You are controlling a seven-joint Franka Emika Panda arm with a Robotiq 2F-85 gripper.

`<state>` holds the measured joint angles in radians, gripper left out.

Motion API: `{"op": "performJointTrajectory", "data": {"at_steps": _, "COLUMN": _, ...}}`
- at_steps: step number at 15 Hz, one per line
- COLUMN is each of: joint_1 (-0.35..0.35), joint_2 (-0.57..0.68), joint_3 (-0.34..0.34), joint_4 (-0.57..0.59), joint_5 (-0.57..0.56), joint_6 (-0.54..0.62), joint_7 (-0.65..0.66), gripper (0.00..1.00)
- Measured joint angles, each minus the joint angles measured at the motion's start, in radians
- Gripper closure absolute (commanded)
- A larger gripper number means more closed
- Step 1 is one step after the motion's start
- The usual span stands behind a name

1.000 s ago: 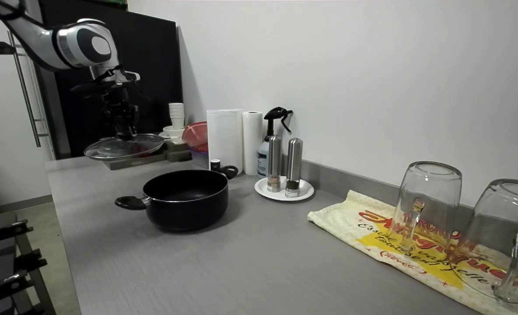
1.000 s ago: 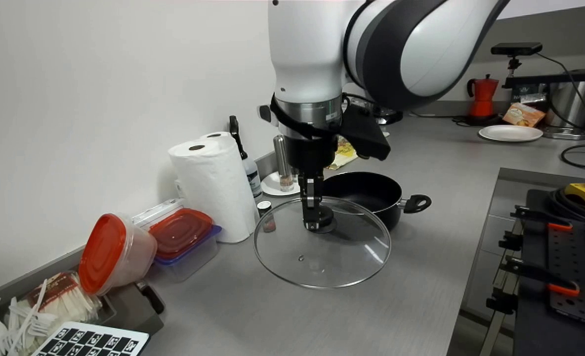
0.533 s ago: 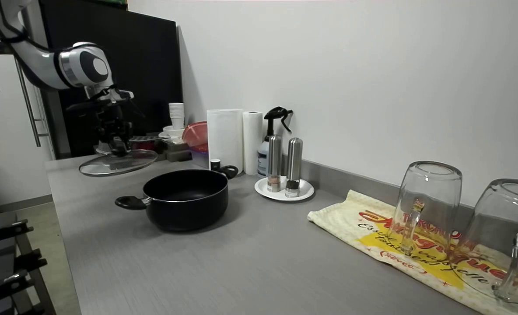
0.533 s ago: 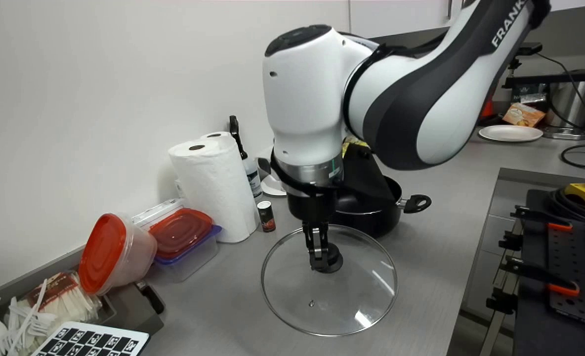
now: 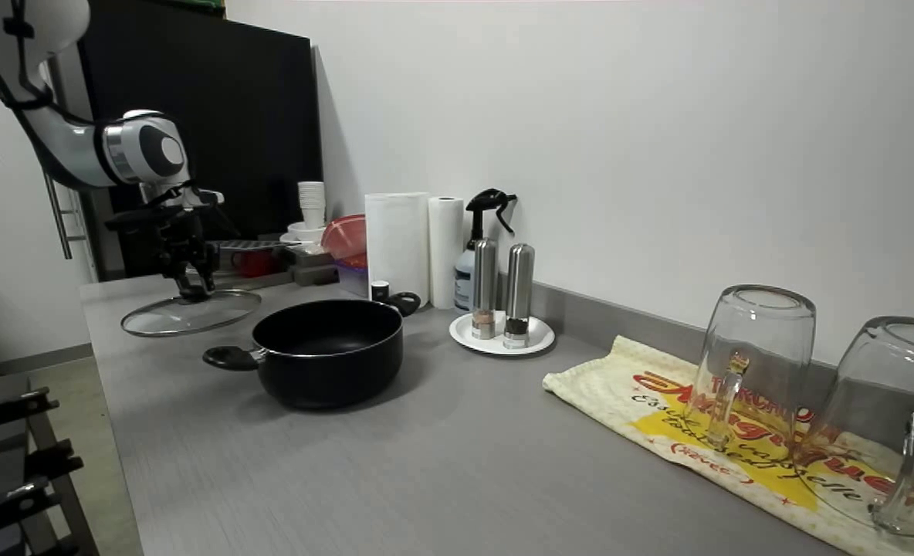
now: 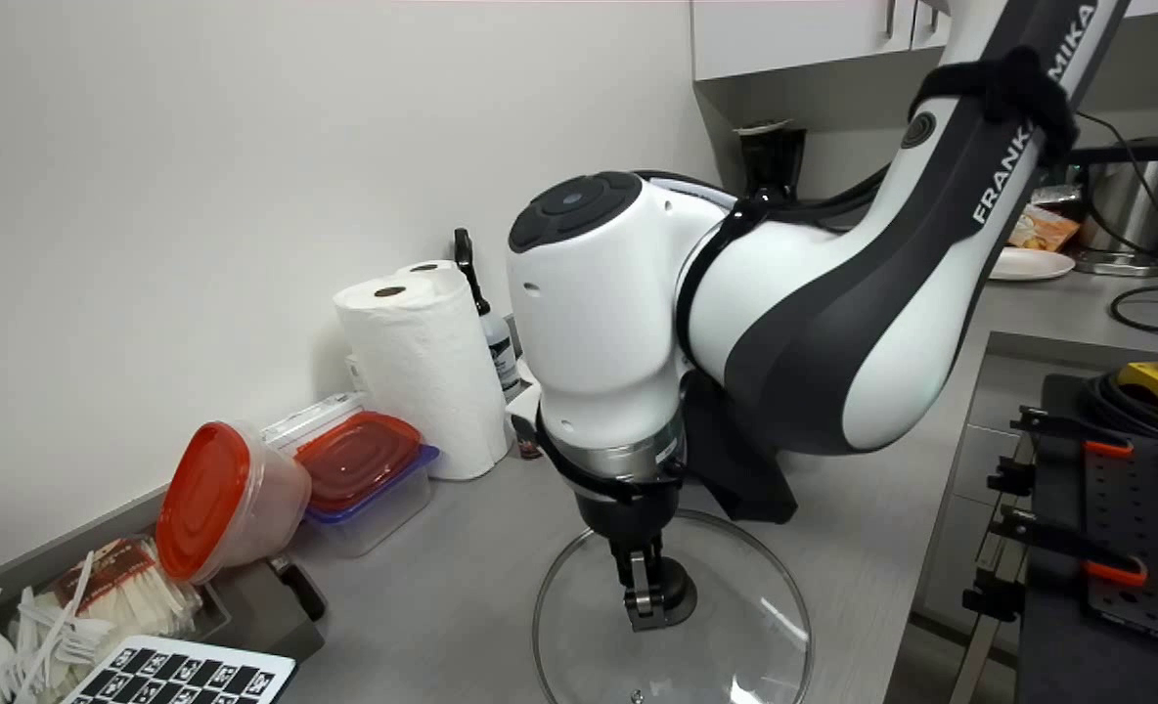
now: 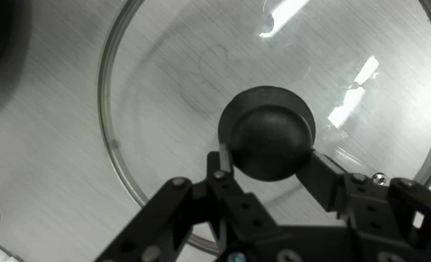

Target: Uncover the pot and put the lid on the counter

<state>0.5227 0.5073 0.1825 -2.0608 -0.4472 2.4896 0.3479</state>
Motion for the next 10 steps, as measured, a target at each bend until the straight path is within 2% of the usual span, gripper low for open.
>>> {"op": "performJointTrajectory", "data": {"at_steps": 10, "joint_1": 0.08, "joint_2": 0.069, "joint_3": -0.056, "joint_4": 0.046, "joint_5": 0.0, "joint_6": 0.0, "joint_7": 0.072, "gripper": 0.77}}
